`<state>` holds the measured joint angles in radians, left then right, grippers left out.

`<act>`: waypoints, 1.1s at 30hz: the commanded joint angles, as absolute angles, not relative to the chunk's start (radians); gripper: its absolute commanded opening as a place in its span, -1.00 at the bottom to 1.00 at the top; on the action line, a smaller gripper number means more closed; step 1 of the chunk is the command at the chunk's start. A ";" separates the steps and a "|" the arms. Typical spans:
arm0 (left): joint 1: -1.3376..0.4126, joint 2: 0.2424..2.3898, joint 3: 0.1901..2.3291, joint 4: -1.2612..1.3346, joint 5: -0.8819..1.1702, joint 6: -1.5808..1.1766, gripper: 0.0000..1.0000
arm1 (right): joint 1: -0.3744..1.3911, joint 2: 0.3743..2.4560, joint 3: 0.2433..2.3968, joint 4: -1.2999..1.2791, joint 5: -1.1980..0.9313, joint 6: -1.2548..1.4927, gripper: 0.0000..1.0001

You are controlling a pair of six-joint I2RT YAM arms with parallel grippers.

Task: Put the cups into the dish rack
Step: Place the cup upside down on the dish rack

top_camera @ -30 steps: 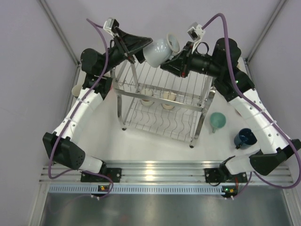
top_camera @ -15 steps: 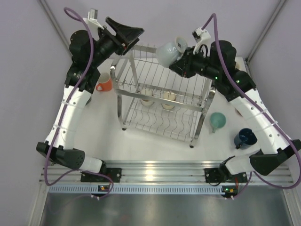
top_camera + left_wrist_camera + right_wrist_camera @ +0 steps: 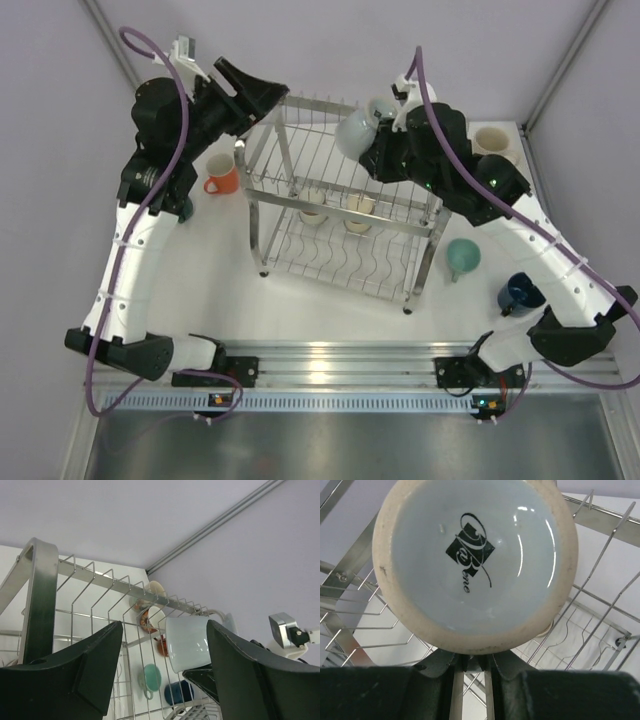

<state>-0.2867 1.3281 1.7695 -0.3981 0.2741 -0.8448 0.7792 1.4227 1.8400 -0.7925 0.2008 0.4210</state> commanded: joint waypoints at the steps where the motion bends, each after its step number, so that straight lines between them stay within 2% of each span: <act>1: -0.281 1.330 1.769 -0.437 0.320 -0.778 0.47 | 0.825 1.419 1.924 -0.804 0.379 0.465 -1.00; 14: -0.279 1.301 1.740 -0.489 0.339 -0.739 0.47 | 0.896 1.500 2.103 -1.121 0.612 0.592 -1.00; 33: -0.278 1.264 1.689 -0.489 0.360 -0.746 0.46 | 0.908 1.496 2.074 -1.295 0.795 0.727 -1.00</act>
